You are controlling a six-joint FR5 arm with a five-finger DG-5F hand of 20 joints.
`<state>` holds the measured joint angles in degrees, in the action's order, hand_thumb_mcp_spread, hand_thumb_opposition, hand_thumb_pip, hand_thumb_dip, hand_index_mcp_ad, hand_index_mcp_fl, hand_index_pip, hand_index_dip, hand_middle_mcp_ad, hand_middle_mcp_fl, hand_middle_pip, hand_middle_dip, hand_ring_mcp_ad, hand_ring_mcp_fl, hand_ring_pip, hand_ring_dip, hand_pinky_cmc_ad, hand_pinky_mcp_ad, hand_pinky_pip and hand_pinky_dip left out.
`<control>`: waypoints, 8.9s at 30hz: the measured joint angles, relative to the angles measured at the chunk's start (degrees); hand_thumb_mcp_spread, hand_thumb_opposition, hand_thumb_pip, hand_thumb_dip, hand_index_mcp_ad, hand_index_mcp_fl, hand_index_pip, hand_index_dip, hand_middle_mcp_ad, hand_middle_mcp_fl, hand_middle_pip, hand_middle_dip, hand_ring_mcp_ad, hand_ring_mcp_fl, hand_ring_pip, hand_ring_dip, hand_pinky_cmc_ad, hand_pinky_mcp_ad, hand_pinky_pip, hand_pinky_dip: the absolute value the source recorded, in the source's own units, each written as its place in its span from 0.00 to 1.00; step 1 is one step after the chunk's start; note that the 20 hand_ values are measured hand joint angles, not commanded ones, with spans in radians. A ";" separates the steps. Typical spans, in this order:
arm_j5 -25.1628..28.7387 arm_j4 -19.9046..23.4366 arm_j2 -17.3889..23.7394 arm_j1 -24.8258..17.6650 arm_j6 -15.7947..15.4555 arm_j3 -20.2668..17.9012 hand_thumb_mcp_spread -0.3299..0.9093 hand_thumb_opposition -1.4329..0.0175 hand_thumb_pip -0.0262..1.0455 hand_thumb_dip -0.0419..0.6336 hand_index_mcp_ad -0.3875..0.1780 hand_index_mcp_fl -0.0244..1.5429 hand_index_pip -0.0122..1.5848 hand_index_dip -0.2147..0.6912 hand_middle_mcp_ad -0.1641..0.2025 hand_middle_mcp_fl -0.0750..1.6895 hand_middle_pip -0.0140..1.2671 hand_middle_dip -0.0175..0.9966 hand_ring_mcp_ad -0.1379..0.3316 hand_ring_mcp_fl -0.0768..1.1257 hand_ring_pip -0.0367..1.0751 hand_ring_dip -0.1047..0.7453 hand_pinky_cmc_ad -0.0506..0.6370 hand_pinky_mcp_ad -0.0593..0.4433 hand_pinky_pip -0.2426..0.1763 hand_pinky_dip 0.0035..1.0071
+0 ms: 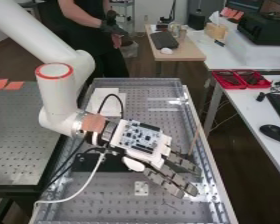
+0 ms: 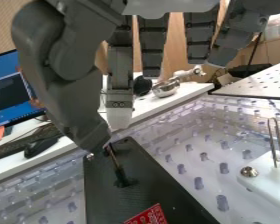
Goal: Grab the drill bit and place it in the clear container
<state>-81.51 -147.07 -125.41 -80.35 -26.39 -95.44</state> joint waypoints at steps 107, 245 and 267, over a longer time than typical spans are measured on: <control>-3.59 1.56 7.12 -2.59 -6.75 -0.91 0.75 0.29 0.49 0.50 0.50 0.55 0.71 0.34 0.57 0.20 0.12 0.20 0.80 0.13 0.13 0.12 0.51 0.51 0.40 0.19; -4.54 -1.07 11.57 -14.83 -1.62 -5.28 0.52 0.45 0.50 0.32 0.54 0.06 0.07 0.39 0.56 0.04 0.11 0.20 0.78 0.08 0.11 0.13 0.50 0.48 0.35 0.22; 6.80 -0.61 18.53 -12.86 -2.80 -9.97 0.52 0.45 0.50 0.32 0.55 0.06 0.07 0.39 0.56 0.06 0.11 0.20 0.78 0.08 0.11 0.13 0.50 0.48 0.35 0.25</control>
<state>-74.71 -147.67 -106.88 -93.21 -29.19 -105.42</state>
